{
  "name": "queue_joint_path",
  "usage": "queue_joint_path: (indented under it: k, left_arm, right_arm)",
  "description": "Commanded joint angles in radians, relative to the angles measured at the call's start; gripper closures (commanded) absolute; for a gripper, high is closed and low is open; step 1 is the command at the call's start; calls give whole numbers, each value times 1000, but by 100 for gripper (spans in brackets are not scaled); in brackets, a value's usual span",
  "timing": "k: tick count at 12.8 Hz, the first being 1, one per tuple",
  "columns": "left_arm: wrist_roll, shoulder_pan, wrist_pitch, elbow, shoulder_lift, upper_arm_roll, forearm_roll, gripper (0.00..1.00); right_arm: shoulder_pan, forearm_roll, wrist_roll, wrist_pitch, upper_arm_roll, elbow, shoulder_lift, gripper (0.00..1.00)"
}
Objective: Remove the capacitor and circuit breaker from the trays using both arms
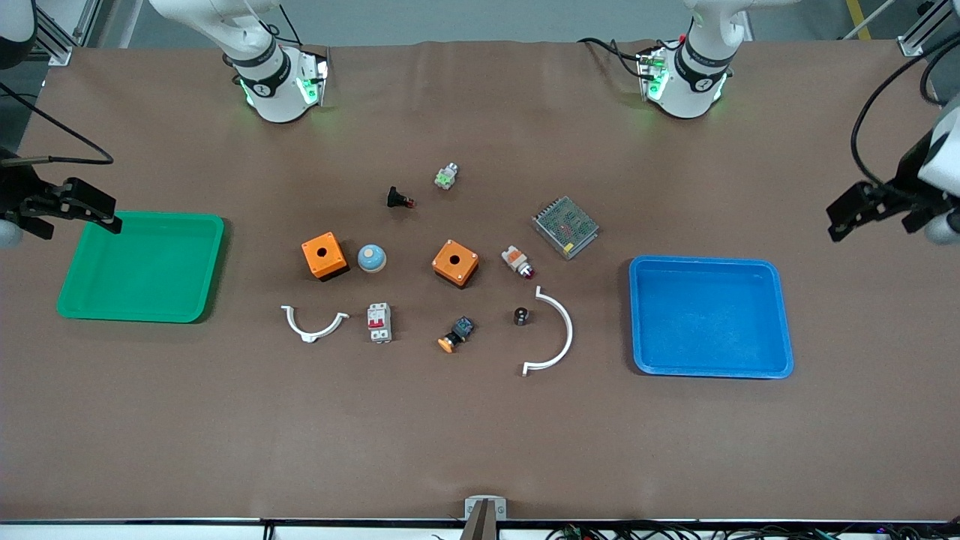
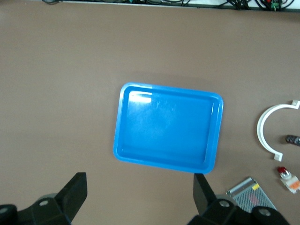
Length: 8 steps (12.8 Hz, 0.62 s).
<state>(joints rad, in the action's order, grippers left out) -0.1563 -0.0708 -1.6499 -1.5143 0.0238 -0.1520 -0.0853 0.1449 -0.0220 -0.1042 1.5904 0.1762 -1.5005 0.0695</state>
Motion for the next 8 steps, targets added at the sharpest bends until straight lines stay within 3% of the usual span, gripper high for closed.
queue_joint_path:
  k: [1,4,5,8]
  left_arm:
    - [57,-29,31,-20,-31,-8,27,0]
    - [133,41,85,-27,-34,43,33,0]
    - [133,81,82,-50,-53,87,61,0]
    - [133,108,71,-113,-100,120,78,0]
  right_arm:
    - [1,8,18,6,-4,-47,-51,0]
    - [2,8,38,-6,-4,-47,-54,0]
    - [2,8,37,-7,-4,-47,-54,0]
    - [-4,10,27,-7,-3,-46,-56,0]
